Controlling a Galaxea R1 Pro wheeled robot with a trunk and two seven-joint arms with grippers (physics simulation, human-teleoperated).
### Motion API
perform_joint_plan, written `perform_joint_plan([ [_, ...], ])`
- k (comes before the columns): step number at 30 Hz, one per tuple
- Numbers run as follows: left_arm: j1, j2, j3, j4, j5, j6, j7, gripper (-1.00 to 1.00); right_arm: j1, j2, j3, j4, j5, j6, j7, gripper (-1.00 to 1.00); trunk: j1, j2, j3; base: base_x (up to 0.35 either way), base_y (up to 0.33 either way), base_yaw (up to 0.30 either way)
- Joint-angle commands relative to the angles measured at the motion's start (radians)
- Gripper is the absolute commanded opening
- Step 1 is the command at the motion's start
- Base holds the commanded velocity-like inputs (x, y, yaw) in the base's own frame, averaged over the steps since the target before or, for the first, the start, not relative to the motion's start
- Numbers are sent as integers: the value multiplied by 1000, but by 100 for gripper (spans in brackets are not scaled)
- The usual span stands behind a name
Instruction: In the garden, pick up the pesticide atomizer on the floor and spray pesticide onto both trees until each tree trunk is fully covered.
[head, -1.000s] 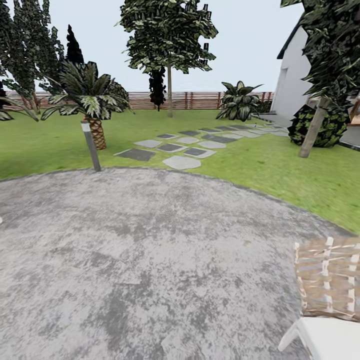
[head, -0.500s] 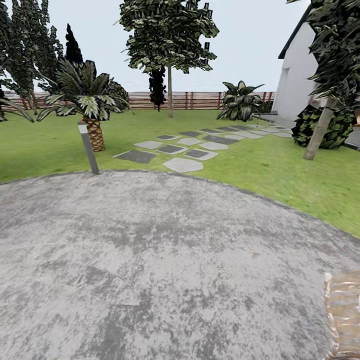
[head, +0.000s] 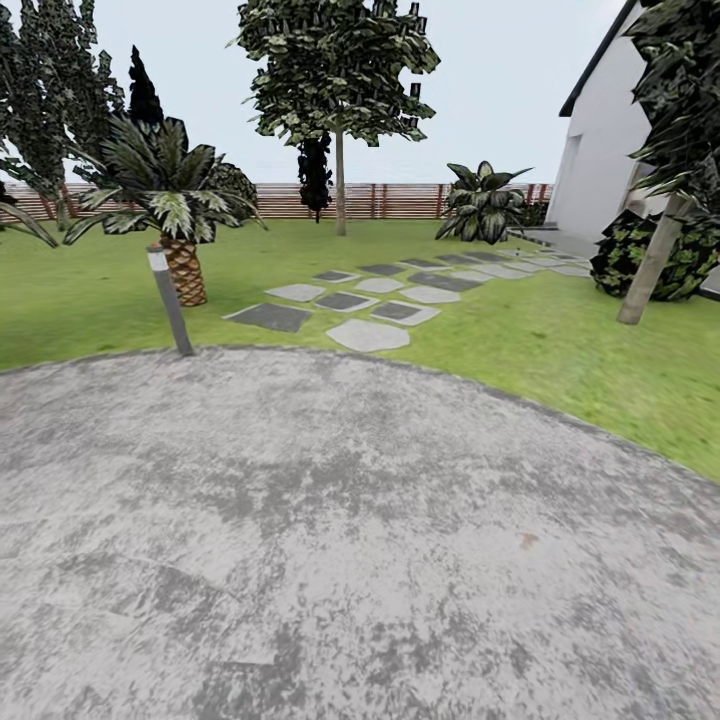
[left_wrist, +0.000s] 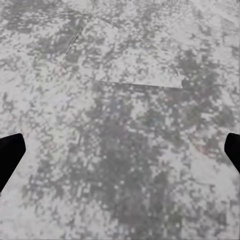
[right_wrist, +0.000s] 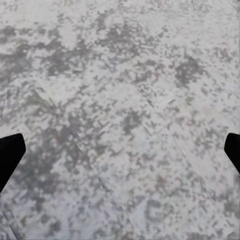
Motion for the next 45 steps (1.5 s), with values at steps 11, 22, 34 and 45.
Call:
perform_joint_plan([
  [11, -1, 0, 7, 1, 7, -1, -10, 100, 0, 0, 0, 1, 2, -3, 0, 100, 0, 0, -1, 340, 0, 0],
  [22, -1, 0, 7, 1, 7, -1, -10, 100, 0, 0, 0, 1, 2, -3, 0, 100, 0, 0, -1, 340, 0, 0],
  [34, -1, 0, 7, 1, 7, -1, -10, 100, 0, 0, -1, 1, 2, -3, 0, 100, 0, 0, -1, 340, 0, 0],
  [45, -1, 0, 7, 1, 7, -1, -10, 100, 0, 0, -2, -2, 0, -4, -2, 100, 0, 0, -1, 340, 0, 0],
])
